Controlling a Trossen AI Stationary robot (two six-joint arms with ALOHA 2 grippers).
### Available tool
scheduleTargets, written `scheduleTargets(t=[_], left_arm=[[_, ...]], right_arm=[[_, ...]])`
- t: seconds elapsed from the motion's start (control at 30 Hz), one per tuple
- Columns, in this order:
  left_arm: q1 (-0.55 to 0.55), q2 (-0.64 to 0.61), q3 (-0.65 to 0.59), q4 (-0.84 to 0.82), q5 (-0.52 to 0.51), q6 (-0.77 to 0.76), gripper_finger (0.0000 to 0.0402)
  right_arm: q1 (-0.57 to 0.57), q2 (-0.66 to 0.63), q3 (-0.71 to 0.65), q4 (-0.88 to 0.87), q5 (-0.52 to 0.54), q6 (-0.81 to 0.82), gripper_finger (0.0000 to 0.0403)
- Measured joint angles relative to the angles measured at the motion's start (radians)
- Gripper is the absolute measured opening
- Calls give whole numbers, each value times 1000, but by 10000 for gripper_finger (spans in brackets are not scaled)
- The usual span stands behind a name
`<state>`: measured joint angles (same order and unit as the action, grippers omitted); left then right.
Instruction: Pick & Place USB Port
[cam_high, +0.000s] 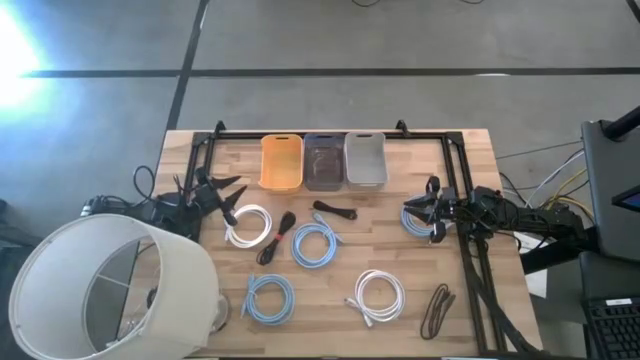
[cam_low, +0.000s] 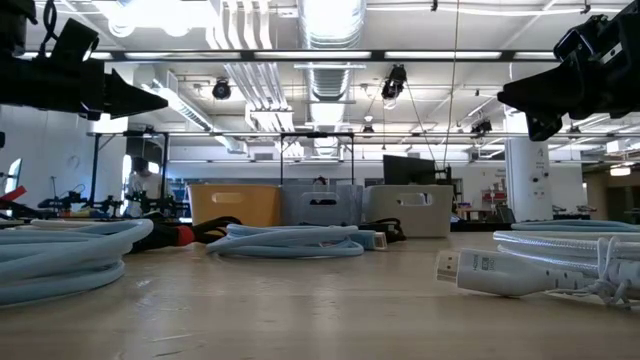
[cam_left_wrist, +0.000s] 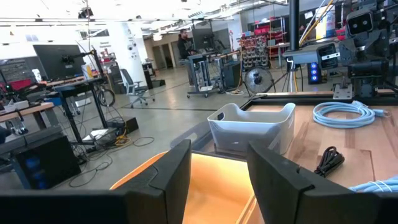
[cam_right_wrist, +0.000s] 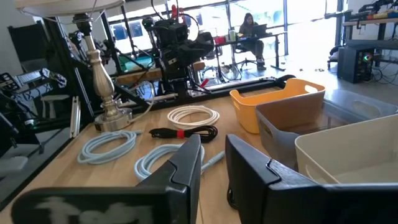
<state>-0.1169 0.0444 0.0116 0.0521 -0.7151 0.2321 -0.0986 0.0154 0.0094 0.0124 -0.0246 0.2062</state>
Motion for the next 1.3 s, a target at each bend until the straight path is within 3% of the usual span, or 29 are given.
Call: scheduleTargets(t=[0.3, 0.87, 1.17, 1.3], left_arm=[[2, 0, 1, 5, -6, 4, 161], [2, 0, 1, 9, -9, -27, 161], [2, 0, 0, 10, -7, -147, 161], [2, 0, -1, 18, 49, -184, 161]], right_arm=[[0, 0, 0, 0, 0, -1, 84], [0, 0, 0, 10, 0, -156, 73], [0, 0, 0, 145, 0, -193, 88], [0, 0, 0, 208, 0, -216, 97]])
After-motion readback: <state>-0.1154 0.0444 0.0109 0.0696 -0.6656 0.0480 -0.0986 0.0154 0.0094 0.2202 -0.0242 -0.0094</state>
